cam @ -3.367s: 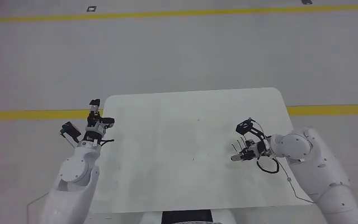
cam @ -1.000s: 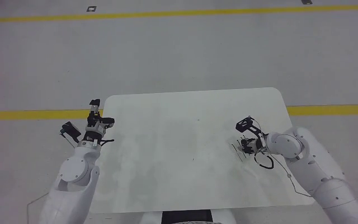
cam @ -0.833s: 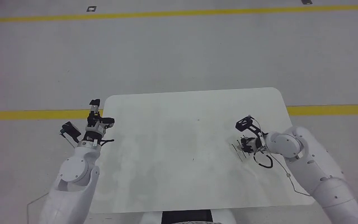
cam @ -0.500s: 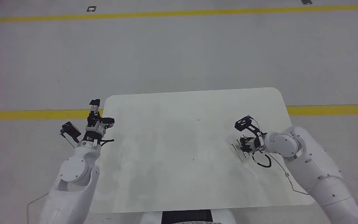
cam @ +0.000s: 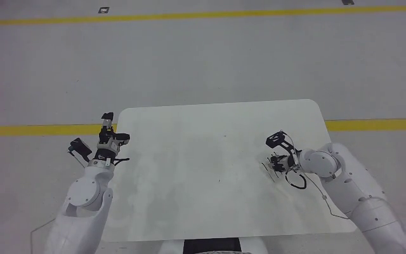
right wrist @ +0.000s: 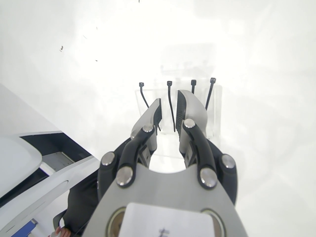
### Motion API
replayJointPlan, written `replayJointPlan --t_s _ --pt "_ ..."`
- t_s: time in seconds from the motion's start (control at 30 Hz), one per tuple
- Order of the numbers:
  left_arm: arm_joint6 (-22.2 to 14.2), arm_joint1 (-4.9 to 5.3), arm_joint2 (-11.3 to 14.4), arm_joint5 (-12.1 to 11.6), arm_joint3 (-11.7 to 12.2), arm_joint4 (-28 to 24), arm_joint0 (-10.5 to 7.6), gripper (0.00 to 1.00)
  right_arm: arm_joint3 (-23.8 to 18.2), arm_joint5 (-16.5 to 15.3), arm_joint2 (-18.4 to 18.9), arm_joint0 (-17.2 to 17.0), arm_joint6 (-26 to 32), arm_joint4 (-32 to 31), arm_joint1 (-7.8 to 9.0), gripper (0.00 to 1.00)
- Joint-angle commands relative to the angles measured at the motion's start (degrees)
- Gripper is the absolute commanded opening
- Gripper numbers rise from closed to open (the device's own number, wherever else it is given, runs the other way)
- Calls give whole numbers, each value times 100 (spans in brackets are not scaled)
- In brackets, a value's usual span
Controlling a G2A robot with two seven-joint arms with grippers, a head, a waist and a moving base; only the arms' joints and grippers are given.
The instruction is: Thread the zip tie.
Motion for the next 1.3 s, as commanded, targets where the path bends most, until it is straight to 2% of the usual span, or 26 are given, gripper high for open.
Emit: replayJointPlan --t_s 0.0,0.33,0.4,0.47,0.7,0.9,1.0,1.13,1.27 --pt "0 0 0 0 0 0 0 100 19 -5 -13 11 2 5 -2 13" --pt "0 0 0 0 0 0 0 100 90 -5 -77 70 57 10 -12 11" --pt "0 0 0 0 0 0 0 100 98 -7 -83 75 68 12 -12 9" --pt "0 0 0 0 0 0 0 100 99 -5 -82 76 76 9 -10 0" --pt "0 0 0 0 0 0 0 100 20 -32 29 11 65 49 22 0" --pt "0 0 0 0 0 0 0 100 -282 -114 395 -227 -14 203 110 0" --pt "0 0 0 0 0 0 0 100 -603 -114 621 -443 -133 420 180 0" --pt "0 0 0 0 0 0 0 100 -972 -114 877 -783 -378 786 313 0" --pt "0 0 0 0 0 0 0 100 -1296 -114 961 -1020 -601 1168 460 0"
